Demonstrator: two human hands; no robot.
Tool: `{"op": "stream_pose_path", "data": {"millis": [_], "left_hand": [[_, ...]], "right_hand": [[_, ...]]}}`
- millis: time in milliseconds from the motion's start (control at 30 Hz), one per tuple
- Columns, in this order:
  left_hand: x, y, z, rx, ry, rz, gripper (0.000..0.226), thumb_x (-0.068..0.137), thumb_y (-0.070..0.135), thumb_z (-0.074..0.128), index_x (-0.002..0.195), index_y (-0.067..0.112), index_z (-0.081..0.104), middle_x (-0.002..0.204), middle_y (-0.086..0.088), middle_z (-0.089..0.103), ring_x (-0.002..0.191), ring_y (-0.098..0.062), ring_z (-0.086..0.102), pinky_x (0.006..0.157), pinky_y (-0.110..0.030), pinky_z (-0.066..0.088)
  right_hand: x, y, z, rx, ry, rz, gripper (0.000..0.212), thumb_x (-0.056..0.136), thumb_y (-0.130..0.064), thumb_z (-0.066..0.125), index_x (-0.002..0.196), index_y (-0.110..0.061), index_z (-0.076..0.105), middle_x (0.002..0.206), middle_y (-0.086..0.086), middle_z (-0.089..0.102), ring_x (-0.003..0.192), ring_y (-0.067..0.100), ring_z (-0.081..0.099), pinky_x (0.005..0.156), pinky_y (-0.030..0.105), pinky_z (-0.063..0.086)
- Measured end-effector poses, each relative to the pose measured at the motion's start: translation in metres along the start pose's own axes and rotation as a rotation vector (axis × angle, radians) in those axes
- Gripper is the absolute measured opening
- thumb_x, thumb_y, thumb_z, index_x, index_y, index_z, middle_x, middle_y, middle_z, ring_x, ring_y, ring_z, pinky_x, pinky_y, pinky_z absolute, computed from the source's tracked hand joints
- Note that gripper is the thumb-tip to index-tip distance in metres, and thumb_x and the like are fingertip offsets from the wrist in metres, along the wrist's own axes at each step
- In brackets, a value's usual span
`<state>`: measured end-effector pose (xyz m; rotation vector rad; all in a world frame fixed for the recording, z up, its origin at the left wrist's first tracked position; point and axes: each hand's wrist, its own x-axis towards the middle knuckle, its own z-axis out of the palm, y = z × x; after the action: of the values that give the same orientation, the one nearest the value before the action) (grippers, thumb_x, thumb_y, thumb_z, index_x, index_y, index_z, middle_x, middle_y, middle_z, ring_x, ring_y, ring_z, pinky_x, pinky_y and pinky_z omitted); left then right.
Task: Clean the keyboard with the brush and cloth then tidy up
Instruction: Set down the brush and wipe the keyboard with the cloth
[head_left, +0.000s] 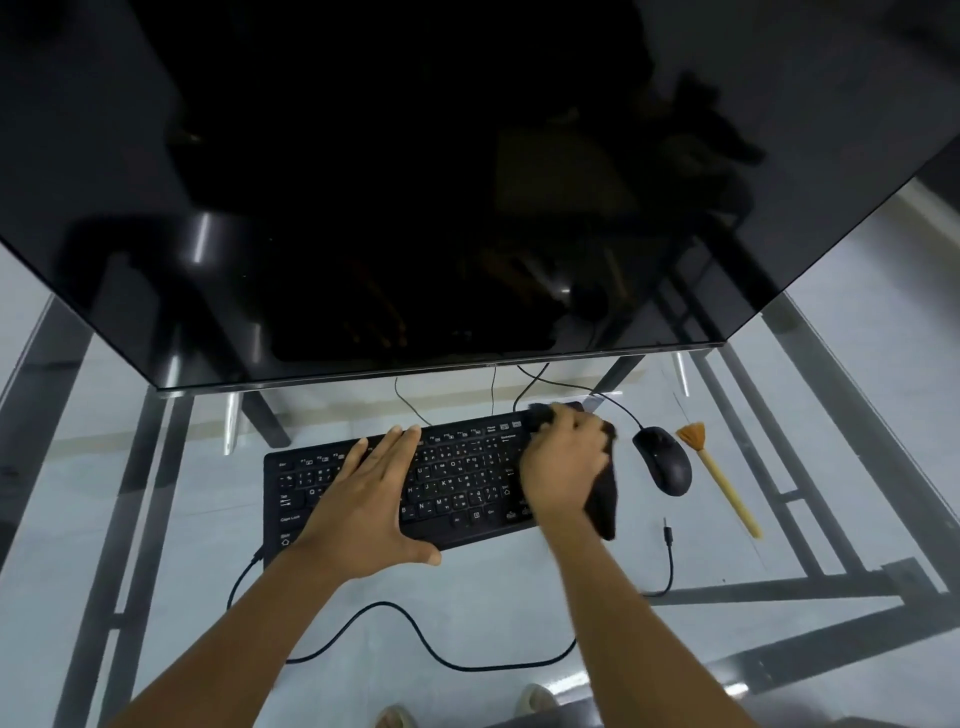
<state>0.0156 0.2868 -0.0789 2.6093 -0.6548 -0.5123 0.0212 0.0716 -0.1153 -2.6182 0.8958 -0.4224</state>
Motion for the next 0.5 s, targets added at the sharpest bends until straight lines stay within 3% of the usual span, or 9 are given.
{"op": "stream_pose_path", "data": {"millis": [67, 167, 200, 267, 333, 400, 500], "left_hand": [[0.002, -0.003, 0.003, 0.007, 0.011, 0.01, 0.138, 0.055, 0.07, 0.075, 0.15, 0.025, -0.014, 0.151, 0.016, -0.014, 0.111, 0.022, -0.044, 0.11, -0.022, -0.016], [0.001, -0.004, 0.004, 0.019, 0.031, 0.035, 0.136, 0.056, 0.069, 0.075, 0.151, 0.024, -0.012, 0.147, 0.019, -0.015, 0.107, 0.024, -0.046, 0.106, -0.017, -0.019], [0.0, -0.002, 0.003, 0.016, 0.039, 0.047, 0.135, 0.058, 0.068, 0.075, 0.151, 0.024, -0.012, 0.144, 0.02, -0.016, 0.102, 0.025, -0.048, 0.104, -0.015, -0.02], [0.0, -0.003, 0.002, 0.01, 0.042, 0.063, 0.132, 0.06, 0.069, 0.073, 0.15, 0.025, -0.014, 0.143, 0.021, -0.019, 0.099, 0.025, -0.049, 0.1, -0.013, -0.023], [-0.001, -0.013, 0.004, 0.042, 0.056, 0.097, 0.129, 0.062, 0.076, 0.065, 0.15, 0.025, -0.014, 0.15, 0.017, -0.017, 0.115, 0.02, -0.043, 0.103, -0.013, -0.026], [-0.008, -0.034, 0.007, 0.111, 0.108, 0.089, 0.117, 0.068, 0.084, 0.048, 0.152, 0.023, -0.006, 0.159, 0.009, -0.003, 0.137, 0.007, -0.023, 0.115, -0.027, -0.017], [-0.036, -0.076, 0.014, 0.092, 0.261, -0.056, 0.099, 0.079, 0.082, 0.034, 0.152, 0.019, 0.013, 0.16, 0.005, 0.009, 0.146, -0.005, -0.003, 0.119, -0.042, -0.003]], "right_hand": [[-0.025, -0.025, 0.009, 0.02, -0.032, -0.219, 0.031, 0.087, -0.013, 0.06, 0.118, -0.011, 0.062, 0.109, 0.014, 0.056, 0.092, 0.03, 0.051, 0.075, 0.037, 0.038], [-0.037, -0.028, 0.012, 0.007, -0.167, -0.57, 0.036, 0.09, -0.016, 0.059, 0.126, -0.018, 0.059, 0.112, 0.01, 0.055, 0.095, 0.025, 0.051, 0.078, 0.038, 0.042], [-0.025, -0.019, 0.009, -0.004, -0.144, -0.556, 0.036, 0.09, -0.016, 0.059, 0.126, -0.02, 0.06, 0.112, 0.01, 0.056, 0.094, 0.026, 0.051, 0.078, 0.04, 0.042], [-0.001, 0.004, 0.004, -0.016, -0.044, -0.328, 0.033, 0.091, -0.016, 0.058, 0.123, -0.02, 0.062, 0.109, 0.014, 0.056, 0.093, 0.03, 0.051, 0.079, 0.042, 0.041], [0.018, 0.021, -0.001, -0.011, -0.015, -0.128, 0.031, 0.093, -0.017, 0.055, 0.123, -0.017, 0.062, 0.112, 0.017, 0.053, 0.099, 0.036, 0.05, 0.086, 0.047, 0.04], [0.024, 0.028, -0.001, -0.007, -0.013, -0.123, 0.03, 0.094, -0.015, 0.055, 0.124, -0.013, 0.061, 0.115, 0.018, 0.052, 0.104, 0.039, 0.048, 0.088, 0.051, 0.039], [0.022, 0.03, 0.001, -0.021, 0.015, -0.182, 0.031, 0.093, -0.012, 0.057, 0.123, -0.011, 0.061, 0.113, 0.019, 0.052, 0.101, 0.04, 0.049, 0.085, 0.052, 0.041]]}}
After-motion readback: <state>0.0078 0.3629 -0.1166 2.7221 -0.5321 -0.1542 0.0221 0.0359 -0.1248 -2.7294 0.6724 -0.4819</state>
